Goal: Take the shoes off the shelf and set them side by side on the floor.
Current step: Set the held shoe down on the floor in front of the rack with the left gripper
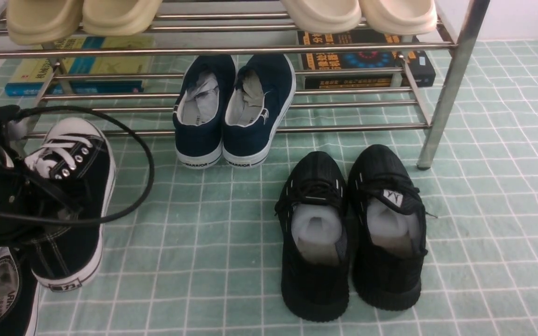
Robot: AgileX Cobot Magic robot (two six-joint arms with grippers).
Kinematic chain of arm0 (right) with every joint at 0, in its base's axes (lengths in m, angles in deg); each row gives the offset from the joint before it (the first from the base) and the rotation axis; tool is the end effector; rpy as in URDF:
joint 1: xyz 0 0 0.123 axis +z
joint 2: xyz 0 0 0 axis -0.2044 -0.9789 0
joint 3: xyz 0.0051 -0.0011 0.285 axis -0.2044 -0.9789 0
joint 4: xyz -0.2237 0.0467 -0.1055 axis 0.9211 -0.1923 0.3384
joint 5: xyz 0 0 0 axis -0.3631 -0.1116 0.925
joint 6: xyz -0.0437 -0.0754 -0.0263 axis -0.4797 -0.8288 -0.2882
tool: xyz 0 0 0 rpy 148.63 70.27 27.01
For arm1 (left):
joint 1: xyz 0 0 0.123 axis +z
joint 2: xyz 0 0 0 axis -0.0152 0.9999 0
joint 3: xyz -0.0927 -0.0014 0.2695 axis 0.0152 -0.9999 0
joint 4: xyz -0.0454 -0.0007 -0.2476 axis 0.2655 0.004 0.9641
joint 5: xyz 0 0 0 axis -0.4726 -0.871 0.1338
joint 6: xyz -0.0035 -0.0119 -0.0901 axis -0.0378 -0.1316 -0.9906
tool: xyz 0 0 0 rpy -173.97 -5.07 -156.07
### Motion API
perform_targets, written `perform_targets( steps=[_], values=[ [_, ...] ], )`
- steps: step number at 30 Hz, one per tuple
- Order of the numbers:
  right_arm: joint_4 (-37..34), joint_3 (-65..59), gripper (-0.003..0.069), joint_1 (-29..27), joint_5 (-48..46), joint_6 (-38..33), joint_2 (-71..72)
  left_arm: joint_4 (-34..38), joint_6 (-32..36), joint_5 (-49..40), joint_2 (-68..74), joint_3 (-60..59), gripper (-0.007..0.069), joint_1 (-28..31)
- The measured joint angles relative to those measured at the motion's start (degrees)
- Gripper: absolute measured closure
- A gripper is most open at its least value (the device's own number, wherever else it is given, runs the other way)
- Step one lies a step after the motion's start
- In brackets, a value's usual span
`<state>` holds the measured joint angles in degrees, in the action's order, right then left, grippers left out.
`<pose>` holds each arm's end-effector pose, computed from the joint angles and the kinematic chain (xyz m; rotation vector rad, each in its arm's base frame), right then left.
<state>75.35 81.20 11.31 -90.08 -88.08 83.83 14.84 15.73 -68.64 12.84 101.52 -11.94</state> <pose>0.0520 0.0020 0.1742 0.0105 1.8772 0.0351 0.2465 -0.0283 0.2722 -0.4441 2.6924 0.1136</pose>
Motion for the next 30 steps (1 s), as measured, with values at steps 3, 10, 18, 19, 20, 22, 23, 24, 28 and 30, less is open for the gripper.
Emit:
perform_targets(
  steps=[3, 10, 18, 19, 20, 22, 23, 24, 28, 30],
  values=[
    [0.0, 0.0, 0.0421, 0.0, 0.0, 0.0, 0.0, 0.21, -0.46, 0.25, 0.0, -2.13, 0.0603, -0.72],
    [0.0, 0.0, 0.0421, 0.0, 0.0, 0.0, 0.0, 0.57, -1.53, 3.62, 0.0, -8.25, 0.0603, -0.74],
    [0.0, 0.0, 0.0421, 0.0, 0.0, 0.0, 0.0, -0.29, -5.46, 7.14, 0.0, -10.24, 0.0603, -0.74],
    [0.0, 0.0, 0.0421, 0.0, 0.0, 0.0, 0.0, -0.64, -5.85, 7.77, 0.0, -10.23, 0.0603, -0.74],
    [0.0, 0.0, 0.0421, 0.0, 0.0, 0.0, 0.0, -0.68, -6.06, 8.1, 0.0, -10.23, 0.0603, -0.74],
    [0.0, 0.0, 0.0421, 0.0, 0.0, 0.0, 0.0, -0.88, -6.32, 8.45, 0.0, -10.23, 0.0602, -0.74],
    [0.0, 0.0, 0.0421, 0.0, 0.0, 0.0, 0.0, -0.9, -6.74, 8.91, 0.0, -10.23, 0.0601, -0.74],
    [0.0, 0.0, 0.0421, 0.0, 0.0, 0.0, 0.0, -0.9, -7.12, 9.12, 0.0, -10.23, 0.06, -0.74],
    [0.0, 0.0, 0.0421, 0.0, 0.0, 0.0, 0.0, -1.03, -7.51, 9.5, 0.0, -10.23, 0.0592, -0.74],
    [0.0, 0.0, 0.0421, 0.0, 0.0, 0.0, 0.0, -1.08, -7.65, 9.44, 0.0, -10.23, 0.0589, -0.74]
  ],
)
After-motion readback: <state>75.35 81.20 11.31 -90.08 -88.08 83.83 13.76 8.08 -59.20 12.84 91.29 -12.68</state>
